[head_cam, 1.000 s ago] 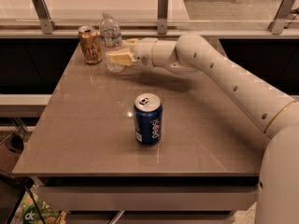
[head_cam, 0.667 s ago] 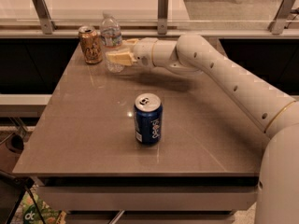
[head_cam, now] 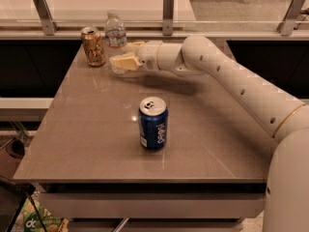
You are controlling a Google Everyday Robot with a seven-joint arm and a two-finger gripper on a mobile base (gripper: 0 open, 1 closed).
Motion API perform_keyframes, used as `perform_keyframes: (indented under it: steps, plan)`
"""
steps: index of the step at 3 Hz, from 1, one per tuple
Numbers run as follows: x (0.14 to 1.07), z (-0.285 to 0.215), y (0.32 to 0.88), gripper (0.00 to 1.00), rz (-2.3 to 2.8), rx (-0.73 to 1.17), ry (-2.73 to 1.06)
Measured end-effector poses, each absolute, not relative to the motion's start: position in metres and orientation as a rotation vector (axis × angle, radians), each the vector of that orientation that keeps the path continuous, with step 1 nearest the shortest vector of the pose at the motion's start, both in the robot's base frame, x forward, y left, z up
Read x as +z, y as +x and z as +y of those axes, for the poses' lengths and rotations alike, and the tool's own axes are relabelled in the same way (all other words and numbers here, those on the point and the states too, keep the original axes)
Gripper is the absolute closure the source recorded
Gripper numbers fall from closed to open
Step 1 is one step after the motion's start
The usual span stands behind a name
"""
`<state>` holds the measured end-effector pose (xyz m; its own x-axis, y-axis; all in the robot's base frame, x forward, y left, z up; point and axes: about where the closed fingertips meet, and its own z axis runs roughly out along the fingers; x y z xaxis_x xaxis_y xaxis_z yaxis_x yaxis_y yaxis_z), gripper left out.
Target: Move water bottle near orange can
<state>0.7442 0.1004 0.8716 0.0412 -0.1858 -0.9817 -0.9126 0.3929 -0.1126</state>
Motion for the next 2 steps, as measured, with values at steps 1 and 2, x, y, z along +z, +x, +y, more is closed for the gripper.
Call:
perform_keyframes:
  steps: [1,2]
  plan:
    - [0.8713,0.1034,0.7435,0.0,1.441,0.759,-1.056]
    - [0.8713,0.1035,0.7435,0.0,1.441,0.759,-1.056]
